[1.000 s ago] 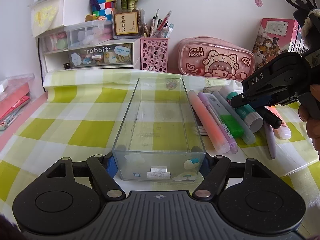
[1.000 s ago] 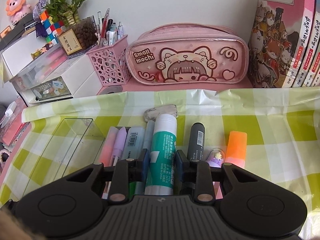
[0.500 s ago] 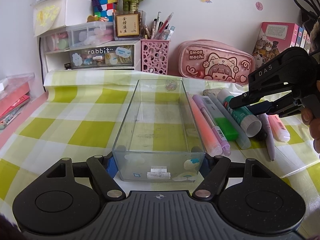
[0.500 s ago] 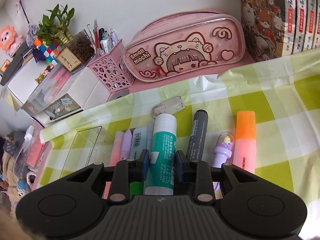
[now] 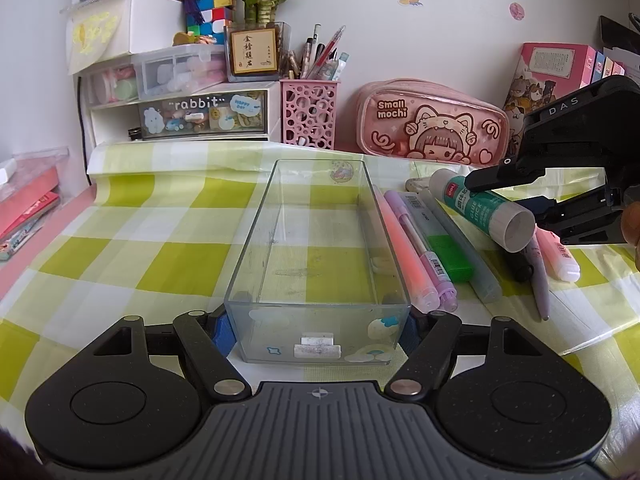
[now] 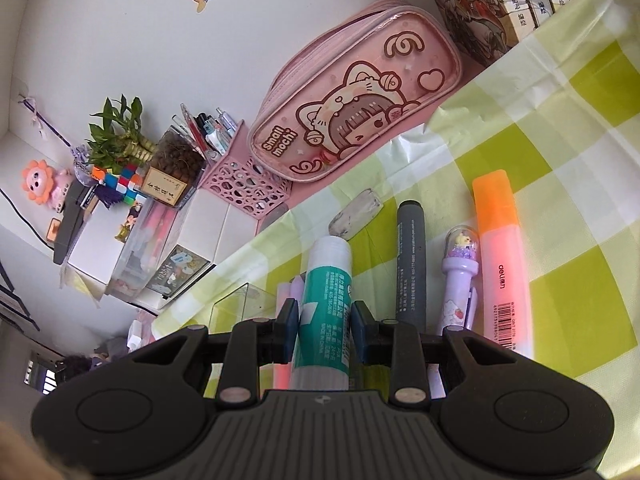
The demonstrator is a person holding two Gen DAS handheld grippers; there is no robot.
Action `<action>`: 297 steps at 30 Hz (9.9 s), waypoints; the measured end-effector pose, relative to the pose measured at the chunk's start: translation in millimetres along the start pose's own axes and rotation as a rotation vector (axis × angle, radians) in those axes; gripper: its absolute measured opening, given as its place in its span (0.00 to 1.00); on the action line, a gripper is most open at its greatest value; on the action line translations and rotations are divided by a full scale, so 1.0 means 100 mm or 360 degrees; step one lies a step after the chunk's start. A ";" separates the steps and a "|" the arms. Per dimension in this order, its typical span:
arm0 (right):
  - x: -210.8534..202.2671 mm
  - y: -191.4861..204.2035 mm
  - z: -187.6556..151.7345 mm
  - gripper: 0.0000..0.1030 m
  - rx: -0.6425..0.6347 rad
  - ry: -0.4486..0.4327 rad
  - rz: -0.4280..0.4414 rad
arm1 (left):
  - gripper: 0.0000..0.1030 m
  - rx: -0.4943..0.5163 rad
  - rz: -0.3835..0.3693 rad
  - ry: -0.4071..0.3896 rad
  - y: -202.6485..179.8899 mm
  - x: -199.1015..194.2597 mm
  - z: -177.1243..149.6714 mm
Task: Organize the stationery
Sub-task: 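Close the right tool on the glue stick and lift it, then lower the glue stick into the clear plastic box and open the right tool, then move the right tool to the black marker and grasp it, then carry the black marker into the clear box beside the glue stick, release, then grasp the pale blue highlighter with the right tool and lift it, then lower the pale blue highlighter into the clear box and open the right tool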
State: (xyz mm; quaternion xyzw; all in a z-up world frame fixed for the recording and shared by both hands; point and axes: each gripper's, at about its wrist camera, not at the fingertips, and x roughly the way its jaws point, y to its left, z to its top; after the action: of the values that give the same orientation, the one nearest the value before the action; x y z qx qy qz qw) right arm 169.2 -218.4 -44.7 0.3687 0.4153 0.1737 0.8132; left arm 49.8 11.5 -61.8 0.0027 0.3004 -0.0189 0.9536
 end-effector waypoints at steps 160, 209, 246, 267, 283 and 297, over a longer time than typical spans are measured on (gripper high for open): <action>0.09 0.80 -0.22 0.07 -0.0356 0.0161 -0.0008 | 0.72 0.0032 -0.0045 -0.0014 0.00 0.04 0.01; 0.05 0.50 0.01 0.08 -0.0380 0.0061 -0.0256 | 0.71 0.0018 -0.0027 -0.0019 -0.02 0.07 0.03; 0.39 0.50 -0.16 0.05 -0.0702 0.0109 -0.0509 | 0.71 0.0009 -0.0024 -0.0039 -0.02 0.05 0.02; 0.08 0.48 -0.15 0.05 -0.0462 0.0017 -0.0283 | 0.70 0.0013 -0.0007 -0.0037 -0.03 0.03 0.02; 0.00 0.72 -0.24 0.05 -0.0487 0.0035 -0.0129 | 0.71 0.0030 0.0014 -0.0013 -0.06 -0.01 -0.01; 0.09 0.77 -0.31 0.05 -0.0376 0.0094 -0.0008 | 0.71 0.0058 0.0003 -0.0026 -0.05 0.00 0.00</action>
State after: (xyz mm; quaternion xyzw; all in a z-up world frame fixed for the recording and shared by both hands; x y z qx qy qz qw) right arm 150.9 -147.8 -4.3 0.2640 0.4167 0.2301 0.8389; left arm 49.5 6.1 -62.1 0.0204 0.2921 -0.0234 0.9559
